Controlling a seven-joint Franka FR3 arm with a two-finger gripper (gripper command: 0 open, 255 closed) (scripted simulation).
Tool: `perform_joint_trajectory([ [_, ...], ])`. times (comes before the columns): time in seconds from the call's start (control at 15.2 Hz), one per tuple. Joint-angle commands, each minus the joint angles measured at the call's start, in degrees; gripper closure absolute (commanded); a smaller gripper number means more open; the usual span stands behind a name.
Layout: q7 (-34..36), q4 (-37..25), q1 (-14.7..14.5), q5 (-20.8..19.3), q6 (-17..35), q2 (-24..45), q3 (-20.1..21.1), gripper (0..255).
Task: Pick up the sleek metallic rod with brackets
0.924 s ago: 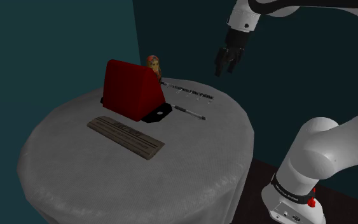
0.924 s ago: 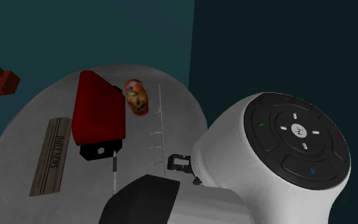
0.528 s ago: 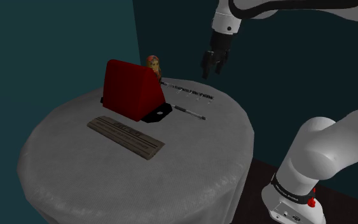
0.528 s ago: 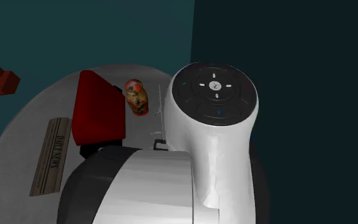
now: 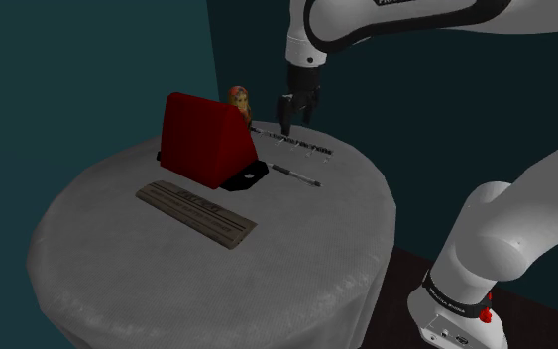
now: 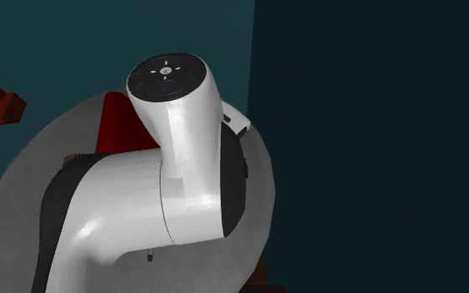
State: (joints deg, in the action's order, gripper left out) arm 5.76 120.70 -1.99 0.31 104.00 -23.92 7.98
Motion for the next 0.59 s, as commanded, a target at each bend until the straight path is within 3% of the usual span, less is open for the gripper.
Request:
perform_joint_trajectory([
  [0.0,0.3,1.2,-0.1,-0.1,1.4,0.2,0.3,0],
  [0.4,0.4,4.9,-0.2,0.0,4.9,0.1,0.4,0],
  [0.46,0.5,4.8,-0.2,0.0,4.7,0.0,0.5,255],
  [0.53,0.5,4.8,-0.2,0.0,4.7,0.0,0.5,255],
])
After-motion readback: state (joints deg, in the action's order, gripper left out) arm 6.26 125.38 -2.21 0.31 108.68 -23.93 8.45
